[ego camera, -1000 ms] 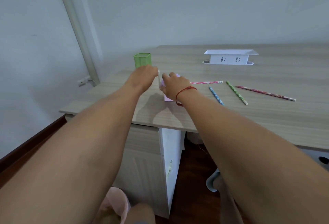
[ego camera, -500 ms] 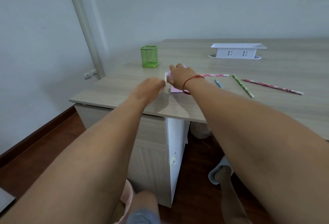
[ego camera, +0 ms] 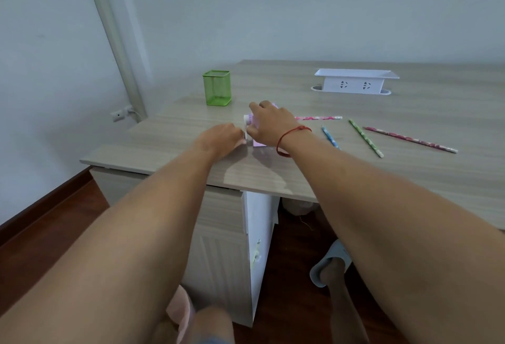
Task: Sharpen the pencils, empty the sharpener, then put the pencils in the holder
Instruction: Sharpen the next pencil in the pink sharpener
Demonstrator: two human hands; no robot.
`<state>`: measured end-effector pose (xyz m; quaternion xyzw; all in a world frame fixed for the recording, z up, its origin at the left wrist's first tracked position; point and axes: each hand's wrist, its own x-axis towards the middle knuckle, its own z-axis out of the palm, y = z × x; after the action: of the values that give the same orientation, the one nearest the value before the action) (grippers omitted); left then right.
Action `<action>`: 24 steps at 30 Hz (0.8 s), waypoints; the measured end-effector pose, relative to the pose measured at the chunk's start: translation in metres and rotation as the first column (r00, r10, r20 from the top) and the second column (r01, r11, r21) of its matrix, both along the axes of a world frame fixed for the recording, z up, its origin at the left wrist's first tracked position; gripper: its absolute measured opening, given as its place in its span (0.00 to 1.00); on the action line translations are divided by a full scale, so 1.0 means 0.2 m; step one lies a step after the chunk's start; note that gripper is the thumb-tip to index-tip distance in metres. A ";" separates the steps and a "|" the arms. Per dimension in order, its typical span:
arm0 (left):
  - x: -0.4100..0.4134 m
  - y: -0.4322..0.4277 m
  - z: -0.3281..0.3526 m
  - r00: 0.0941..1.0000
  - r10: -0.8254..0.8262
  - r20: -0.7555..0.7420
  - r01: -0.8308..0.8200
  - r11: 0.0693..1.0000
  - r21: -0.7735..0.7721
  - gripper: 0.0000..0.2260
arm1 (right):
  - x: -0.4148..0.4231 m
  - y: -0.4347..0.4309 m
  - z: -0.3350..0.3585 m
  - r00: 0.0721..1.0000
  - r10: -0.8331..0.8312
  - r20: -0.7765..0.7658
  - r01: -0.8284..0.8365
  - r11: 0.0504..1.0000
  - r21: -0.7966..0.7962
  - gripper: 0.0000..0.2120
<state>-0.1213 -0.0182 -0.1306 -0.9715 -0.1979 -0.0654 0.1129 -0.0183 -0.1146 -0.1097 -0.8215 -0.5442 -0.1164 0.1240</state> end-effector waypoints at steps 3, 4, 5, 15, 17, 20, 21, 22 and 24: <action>0.06 0.07 0.05 1.000 0.023 -0.013 -0.022 1.000 0.021 0.12 | 0.00 -0.01 -0.02 1.000 0.002 0.022 -0.003 0.999 0.045 0.20; 0.08 0.09 0.08 1.000 0.020 0.006 -0.021 0.998 0.059 0.11 | 0.00 -0.01 -0.02 0.999 0.001 0.037 -0.003 0.999 0.051 0.20; 0.09 0.11 0.12 1.000 0.016 0.025 -0.019 0.995 0.098 0.10 | 0.00 -0.01 -0.02 0.999 -0.003 0.051 0.000 0.999 0.052 0.20; 0.09 0.11 0.26 0.992 -0.052 0.116 0.020 0.966 0.258 0.11 | -0.04 -0.01 0.01 0.985 -0.109 0.134 0.114 0.993 -0.033 0.20; 0.07 0.09 0.29 0.983 -0.040 0.180 0.009 0.985 0.175 0.14 | -0.04 0.00 0.02 0.986 -0.119 0.119 0.125 0.991 -0.052 0.20; 0.01 0.03 0.27 0.962 -0.053 0.266 0.018 0.991 0.131 0.13 | -0.04 0.00 0.02 0.988 -0.114 0.100 0.122 0.990 -0.069 0.20; -0.01 0.01 0.25 0.963 -0.062 0.264 0.019 0.987 0.162 0.13 | -0.04 0.00 0.03 0.989 -0.113 0.094 0.120 0.990 -0.077 0.20; -0.03 -0.01 0.24 0.965 -0.069 0.254 0.019 0.980 0.196 0.12 | -0.04 0.00 0.03 0.990 -0.112 0.091 0.119 0.989 -0.084 0.21; -0.06 -0.04 0.21 0.968 -0.085 0.237 0.026 0.969 0.245 0.11 | -0.05 -0.01 0.04 0.990 -0.110 0.090 0.118 0.989 -0.090 0.20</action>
<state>-0.1331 -0.0267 -0.0882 -0.9404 -0.1735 -0.2115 0.2021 -0.0279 -0.1160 -0.1022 -0.8507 -0.5060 -0.1319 0.0545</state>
